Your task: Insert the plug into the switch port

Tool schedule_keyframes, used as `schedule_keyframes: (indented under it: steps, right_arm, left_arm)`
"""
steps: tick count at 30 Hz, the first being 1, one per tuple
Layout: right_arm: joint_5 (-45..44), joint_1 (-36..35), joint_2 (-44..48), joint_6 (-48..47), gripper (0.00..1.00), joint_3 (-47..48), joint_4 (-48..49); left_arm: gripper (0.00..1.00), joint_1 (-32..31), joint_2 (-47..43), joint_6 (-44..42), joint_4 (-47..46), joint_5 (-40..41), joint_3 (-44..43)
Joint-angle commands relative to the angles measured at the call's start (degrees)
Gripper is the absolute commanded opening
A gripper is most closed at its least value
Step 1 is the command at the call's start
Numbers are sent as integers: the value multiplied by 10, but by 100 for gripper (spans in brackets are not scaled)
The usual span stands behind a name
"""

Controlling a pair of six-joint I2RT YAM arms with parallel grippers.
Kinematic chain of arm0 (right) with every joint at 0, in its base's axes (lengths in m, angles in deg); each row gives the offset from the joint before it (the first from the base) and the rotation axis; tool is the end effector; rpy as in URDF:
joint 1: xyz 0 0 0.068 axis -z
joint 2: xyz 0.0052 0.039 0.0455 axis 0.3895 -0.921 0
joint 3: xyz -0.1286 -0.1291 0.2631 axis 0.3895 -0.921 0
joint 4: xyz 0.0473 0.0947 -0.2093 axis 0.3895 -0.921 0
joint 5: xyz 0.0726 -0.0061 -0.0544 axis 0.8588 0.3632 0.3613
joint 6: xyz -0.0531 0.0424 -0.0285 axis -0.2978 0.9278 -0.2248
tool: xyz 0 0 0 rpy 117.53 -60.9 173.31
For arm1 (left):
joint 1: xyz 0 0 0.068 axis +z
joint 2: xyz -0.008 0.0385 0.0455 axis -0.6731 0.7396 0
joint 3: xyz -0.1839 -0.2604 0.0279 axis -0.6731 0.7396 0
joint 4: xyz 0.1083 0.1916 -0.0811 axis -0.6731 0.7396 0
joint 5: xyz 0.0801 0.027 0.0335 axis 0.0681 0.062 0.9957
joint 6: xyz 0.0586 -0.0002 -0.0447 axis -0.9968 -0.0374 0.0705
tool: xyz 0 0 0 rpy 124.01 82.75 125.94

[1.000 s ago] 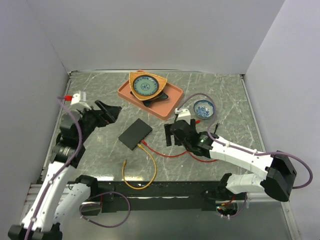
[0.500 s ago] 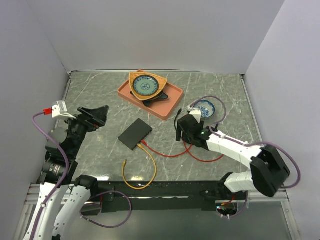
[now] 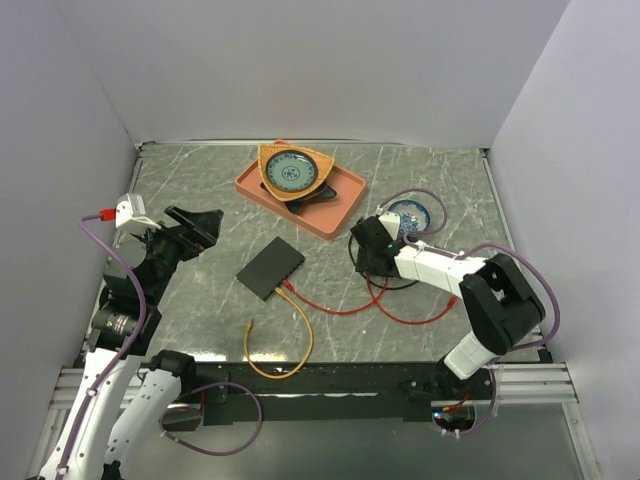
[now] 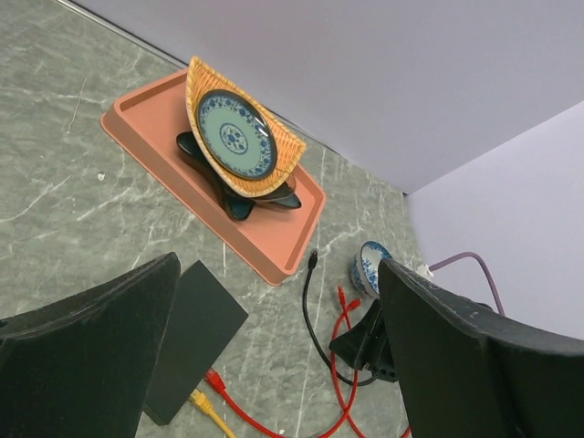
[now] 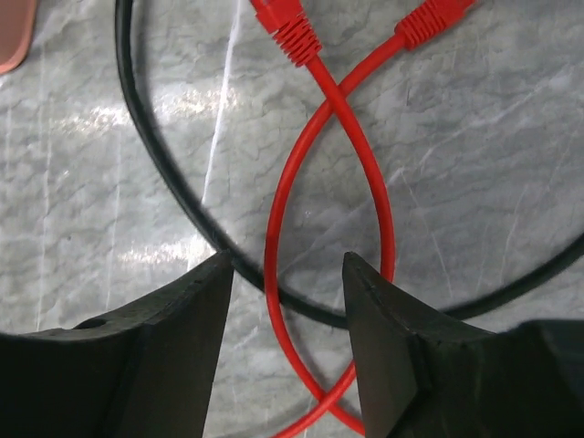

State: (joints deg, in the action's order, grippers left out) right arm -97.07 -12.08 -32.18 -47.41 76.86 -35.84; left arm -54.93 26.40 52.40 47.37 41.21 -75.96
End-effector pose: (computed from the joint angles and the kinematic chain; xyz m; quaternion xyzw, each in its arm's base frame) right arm 0.2481 0.1468 0.2199 0.0728 0.9481 0.0101 0.3095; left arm 0.0844 -0.0177 0.3760 -0.1968 0.6988 -0.3142 0.6118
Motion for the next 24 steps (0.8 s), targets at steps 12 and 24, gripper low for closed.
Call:
schedule_keyframes:
  steps: [12, 24]
  right_arm:
    - [41, 25, -58, 8, 0, 46, 25]
    - [83, 24, 198, -71, 0, 51, -1]
  left_arm:
    - [96, -1, 6, -5, 1, -6, -24]
    - [96, -2, 23, -1, -16, -16, -10]
